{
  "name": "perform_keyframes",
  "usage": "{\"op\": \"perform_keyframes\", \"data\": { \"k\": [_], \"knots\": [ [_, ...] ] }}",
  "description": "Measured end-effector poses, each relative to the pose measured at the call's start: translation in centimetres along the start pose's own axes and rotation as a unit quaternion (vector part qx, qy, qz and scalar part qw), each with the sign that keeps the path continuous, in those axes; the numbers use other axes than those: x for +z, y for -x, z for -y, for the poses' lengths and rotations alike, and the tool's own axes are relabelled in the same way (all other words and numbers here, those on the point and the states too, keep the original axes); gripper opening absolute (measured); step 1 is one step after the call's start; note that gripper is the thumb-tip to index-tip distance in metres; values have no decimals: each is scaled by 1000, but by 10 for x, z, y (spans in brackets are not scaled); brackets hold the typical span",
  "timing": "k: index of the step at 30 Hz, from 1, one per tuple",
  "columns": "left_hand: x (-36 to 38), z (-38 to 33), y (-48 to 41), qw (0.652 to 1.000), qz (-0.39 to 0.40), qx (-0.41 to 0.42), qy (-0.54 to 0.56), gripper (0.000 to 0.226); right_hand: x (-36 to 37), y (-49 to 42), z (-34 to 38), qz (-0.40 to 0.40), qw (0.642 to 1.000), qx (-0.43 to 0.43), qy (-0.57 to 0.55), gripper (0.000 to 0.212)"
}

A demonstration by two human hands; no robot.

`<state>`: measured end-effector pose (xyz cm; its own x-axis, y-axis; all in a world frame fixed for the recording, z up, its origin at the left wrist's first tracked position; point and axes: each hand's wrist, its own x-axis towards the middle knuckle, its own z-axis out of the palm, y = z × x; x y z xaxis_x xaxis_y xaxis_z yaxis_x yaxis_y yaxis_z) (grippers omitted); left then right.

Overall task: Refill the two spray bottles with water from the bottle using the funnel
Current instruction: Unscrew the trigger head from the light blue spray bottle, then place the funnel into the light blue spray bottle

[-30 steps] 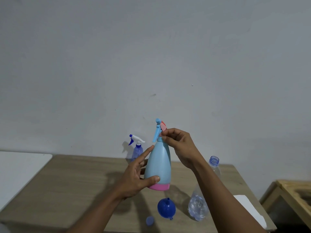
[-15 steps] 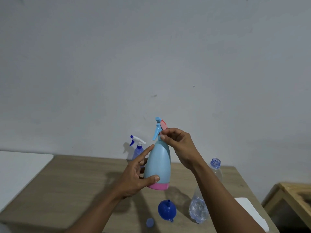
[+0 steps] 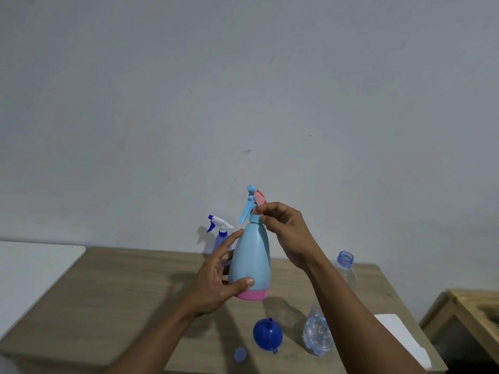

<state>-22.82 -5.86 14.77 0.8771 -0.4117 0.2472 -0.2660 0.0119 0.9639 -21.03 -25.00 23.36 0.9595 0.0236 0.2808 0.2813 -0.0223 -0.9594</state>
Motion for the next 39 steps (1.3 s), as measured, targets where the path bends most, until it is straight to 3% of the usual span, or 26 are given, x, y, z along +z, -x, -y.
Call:
{"op": "perform_keyframes", "data": {
  "k": [15,21,26,31,39],
  "knots": [
    [-4,18,-8,1000,-6,9,-11,98,-1,-13,-2,-11,1000,12,5,13],
    [-6,41,-5,998,-23,4,-57,102,-8,-38,4,-118,992,-28,-33,14],
    [-11,80,6,995,-64,-1,-74,93,-20,-58,-11,-238,969,-43,43,7],
    [-23,135,23,985,-87,-30,-144,90,-29,-60,-77,-197,959,51,197,7],
    [-27,204,38,972,-63,30,-226,75,-44,-25,-215,-111,901,251,337,14]
  ]
}}
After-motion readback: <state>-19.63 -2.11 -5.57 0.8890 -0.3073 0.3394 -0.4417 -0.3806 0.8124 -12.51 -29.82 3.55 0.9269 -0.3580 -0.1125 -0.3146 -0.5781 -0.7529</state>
